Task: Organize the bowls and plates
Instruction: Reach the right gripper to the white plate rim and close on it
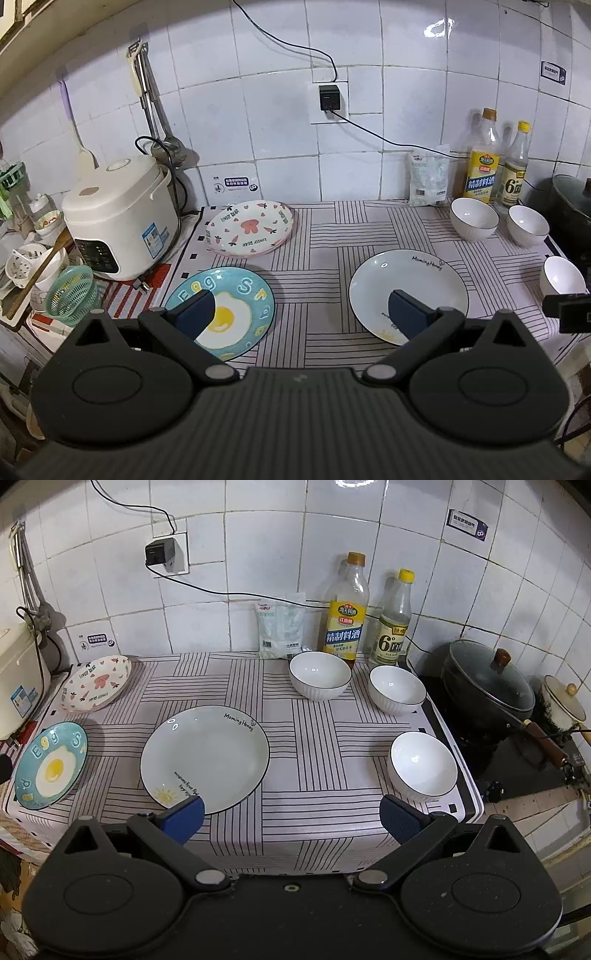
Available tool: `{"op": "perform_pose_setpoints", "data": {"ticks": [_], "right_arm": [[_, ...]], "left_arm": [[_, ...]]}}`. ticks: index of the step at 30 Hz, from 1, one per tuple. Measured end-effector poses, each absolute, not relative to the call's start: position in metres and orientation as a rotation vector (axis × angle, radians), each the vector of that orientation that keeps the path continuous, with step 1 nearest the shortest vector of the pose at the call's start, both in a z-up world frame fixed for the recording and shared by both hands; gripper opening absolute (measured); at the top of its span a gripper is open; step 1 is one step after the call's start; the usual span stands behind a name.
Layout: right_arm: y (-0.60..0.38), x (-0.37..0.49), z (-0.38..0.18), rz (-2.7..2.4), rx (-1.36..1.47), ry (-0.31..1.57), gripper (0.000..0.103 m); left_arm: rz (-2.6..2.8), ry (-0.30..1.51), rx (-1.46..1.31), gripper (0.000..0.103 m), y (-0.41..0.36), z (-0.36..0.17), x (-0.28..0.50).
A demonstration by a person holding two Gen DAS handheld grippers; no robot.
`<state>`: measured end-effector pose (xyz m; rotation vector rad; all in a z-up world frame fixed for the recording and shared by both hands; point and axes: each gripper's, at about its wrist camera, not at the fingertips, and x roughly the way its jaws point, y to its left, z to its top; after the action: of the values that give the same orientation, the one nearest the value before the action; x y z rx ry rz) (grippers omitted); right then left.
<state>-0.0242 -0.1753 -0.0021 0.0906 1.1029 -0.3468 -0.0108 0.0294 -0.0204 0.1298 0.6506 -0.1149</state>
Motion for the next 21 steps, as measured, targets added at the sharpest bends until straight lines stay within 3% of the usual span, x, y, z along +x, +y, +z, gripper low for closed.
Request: {"op": "perform_pose_setpoints", "data": {"ticks": [10, 15, 21], "right_arm": [[-0.177, -0.025, -0.004, -0.338, 0.102, 1.084, 0.102], [-0.188, -0.023, -0.002, -0.211, 0.045, 0.914, 0.103], [-0.217, -0.001, -0.025, -0.047, 0.051, 0.739, 0.103]], "left_arm": [[-0.161, 0.703, 0.109, 0.102, 0.03, -0.031, 0.005], [-0.251, 0.736, 0.105, 0.101, 0.025, -0.048, 0.031], [-0.286, 0.805, 0.1, 0.099, 0.011, -0.104, 0.074]]}}
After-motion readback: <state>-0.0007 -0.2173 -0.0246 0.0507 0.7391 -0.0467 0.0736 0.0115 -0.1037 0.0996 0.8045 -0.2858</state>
